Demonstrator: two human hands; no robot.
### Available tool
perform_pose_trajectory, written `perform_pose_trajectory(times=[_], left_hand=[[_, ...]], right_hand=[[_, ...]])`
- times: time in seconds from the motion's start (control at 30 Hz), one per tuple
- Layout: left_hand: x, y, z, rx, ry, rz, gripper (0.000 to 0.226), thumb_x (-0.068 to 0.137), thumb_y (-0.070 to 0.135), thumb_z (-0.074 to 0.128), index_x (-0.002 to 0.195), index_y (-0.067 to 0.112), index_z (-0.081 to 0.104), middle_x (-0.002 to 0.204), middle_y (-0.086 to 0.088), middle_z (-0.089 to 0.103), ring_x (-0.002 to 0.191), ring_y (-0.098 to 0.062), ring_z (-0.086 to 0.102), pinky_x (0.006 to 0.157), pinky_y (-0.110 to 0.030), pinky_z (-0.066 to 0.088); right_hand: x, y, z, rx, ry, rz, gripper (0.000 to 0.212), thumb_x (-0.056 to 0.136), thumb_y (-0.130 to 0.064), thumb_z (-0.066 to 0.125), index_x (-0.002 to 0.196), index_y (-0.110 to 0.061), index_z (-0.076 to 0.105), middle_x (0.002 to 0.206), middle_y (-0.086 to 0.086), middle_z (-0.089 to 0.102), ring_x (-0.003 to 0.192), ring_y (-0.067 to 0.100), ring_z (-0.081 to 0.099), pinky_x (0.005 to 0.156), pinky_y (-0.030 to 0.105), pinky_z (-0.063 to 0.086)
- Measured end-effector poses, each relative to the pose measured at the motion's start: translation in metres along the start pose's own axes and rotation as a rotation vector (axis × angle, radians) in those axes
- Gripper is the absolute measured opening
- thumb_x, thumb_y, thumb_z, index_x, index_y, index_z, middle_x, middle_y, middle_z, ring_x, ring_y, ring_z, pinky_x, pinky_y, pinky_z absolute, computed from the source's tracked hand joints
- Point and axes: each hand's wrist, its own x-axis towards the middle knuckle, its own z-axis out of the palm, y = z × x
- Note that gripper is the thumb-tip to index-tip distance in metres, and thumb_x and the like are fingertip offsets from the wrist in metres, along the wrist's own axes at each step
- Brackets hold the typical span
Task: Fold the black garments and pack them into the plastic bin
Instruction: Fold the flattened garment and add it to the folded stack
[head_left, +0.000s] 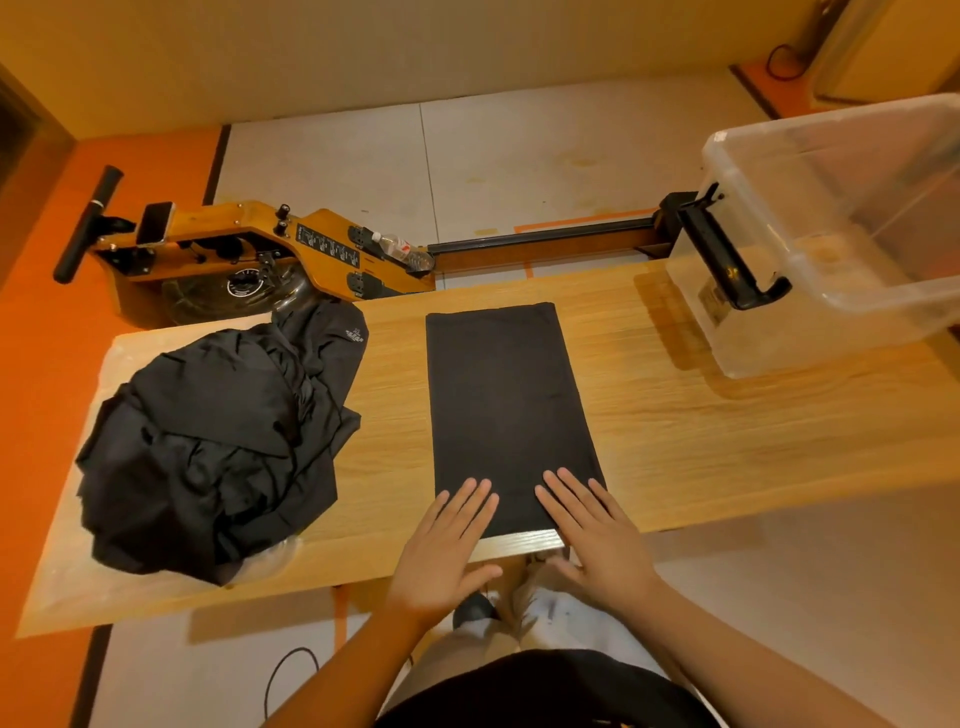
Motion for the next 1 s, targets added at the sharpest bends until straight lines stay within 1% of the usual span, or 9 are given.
perform_pose_trajectory(times=[0.07,0.17,0.33,0.43,0.53,0.63,0.7,0.9,1.0], left_hand=[[-0.007,0.002,0.002,-0.020,0.003,0.025,0.083,0.079,0.035,0.073,0.147,0.018,0.029,0.152,-0.004,0.039,0.143,-0.019,0.026,0.119,-0.037,0.019],[-0.018,0.004,0.001,-0.073,-0.033,0.021,0.109,0.046,0.002,0.090,0.141,0.021,0.038,0.145,-0.002,0.048,0.134,-0.018,0.045,0.107,-0.033,0.035],[-0.036,-0.001,-0.004,-0.126,-0.002,0.033,0.097,0.042,0.000,0.091,0.129,0.026,0.059,0.139,0.005,0.055,0.128,-0.011,0.050,0.105,-0.028,0.035],[-0.043,-0.003,-0.018,-0.316,0.048,0.007,0.072,0.078,-0.003,0.071,0.139,0.028,0.048,0.148,0.014,0.034,0.137,-0.001,0.031,0.114,-0.029,0.033],[-0.042,-0.002,-0.034,-0.486,0.101,-0.088,0.043,0.102,0.016,0.043,0.142,0.031,0.043,0.143,0.021,0.034,0.133,0.007,0.028,0.113,-0.017,0.025],[-0.035,-0.007,-0.052,-0.616,0.126,-0.223,0.029,0.102,0.029,0.043,0.128,0.031,0.055,0.116,0.015,0.064,0.104,0.002,0.059,0.090,-0.018,0.046],[-0.029,-0.015,-0.060,-0.720,0.139,-0.288,0.020,0.099,0.032,0.049,0.115,0.031,0.062,0.094,0.014,0.068,0.086,0.000,0.062,0.076,-0.020,0.049],[-0.004,-0.035,-0.084,-1.070,0.173,-0.439,0.011,0.095,0.025,0.058,0.089,0.026,0.067,0.083,0.006,0.072,0.085,-0.004,0.067,0.076,-0.028,0.053],[0.016,-0.046,-0.096,-1.154,0.170,-0.456,0.012,0.096,0.022,0.057,0.089,0.023,0.067,0.089,0.008,0.072,0.090,-0.001,0.066,0.073,-0.020,0.052]], right_hand=[[-0.005,-0.003,0.005,-0.011,0.037,0.013,0.088,0.065,-0.024,0.084,0.142,-0.018,0.043,0.146,0.004,0.046,0.137,0.020,0.036,0.113,0.037,0.017],[-0.011,-0.006,0.007,-0.026,0.105,-0.002,0.089,0.048,-0.001,0.086,0.130,-0.018,0.058,0.135,0.004,0.058,0.128,0.020,0.043,0.101,0.034,0.028],[-0.022,-0.009,0.003,-0.008,0.086,-0.010,0.091,0.036,0.009,0.085,0.121,-0.019,0.067,0.128,0.001,0.063,0.116,0.020,0.060,0.090,0.029,0.033],[-0.023,-0.005,-0.005,0.100,0.095,0.038,0.082,0.043,0.006,0.087,0.117,-0.022,0.067,0.125,-0.002,0.065,0.112,0.016,0.063,0.092,0.030,0.048],[-0.019,-0.004,-0.022,0.254,0.085,0.138,0.044,0.081,-0.011,0.072,0.122,-0.024,0.063,0.121,-0.004,0.066,0.108,0.017,0.064,0.088,0.034,0.054],[-0.012,-0.004,-0.039,0.314,0.190,0.219,0.021,0.094,-0.033,0.051,0.113,-0.031,0.061,0.083,-0.007,0.072,0.071,0.011,0.069,0.059,0.021,0.048],[-0.007,-0.002,-0.046,0.351,0.270,0.234,0.015,0.092,-0.035,0.056,0.105,-0.031,0.061,0.066,-0.009,0.068,0.053,0.008,0.063,0.049,0.014,0.038],[0.018,0.004,-0.060,0.584,0.269,0.404,0.011,0.091,-0.029,0.062,0.100,-0.024,0.066,0.081,-0.009,0.070,0.072,0.008,0.065,0.060,0.027,0.051],[0.042,0.016,-0.072,0.671,0.239,0.433,0.007,0.090,-0.032,0.063,0.089,-0.025,0.064,0.078,-0.012,0.068,0.075,0.005,0.063,0.064,0.030,0.050]])
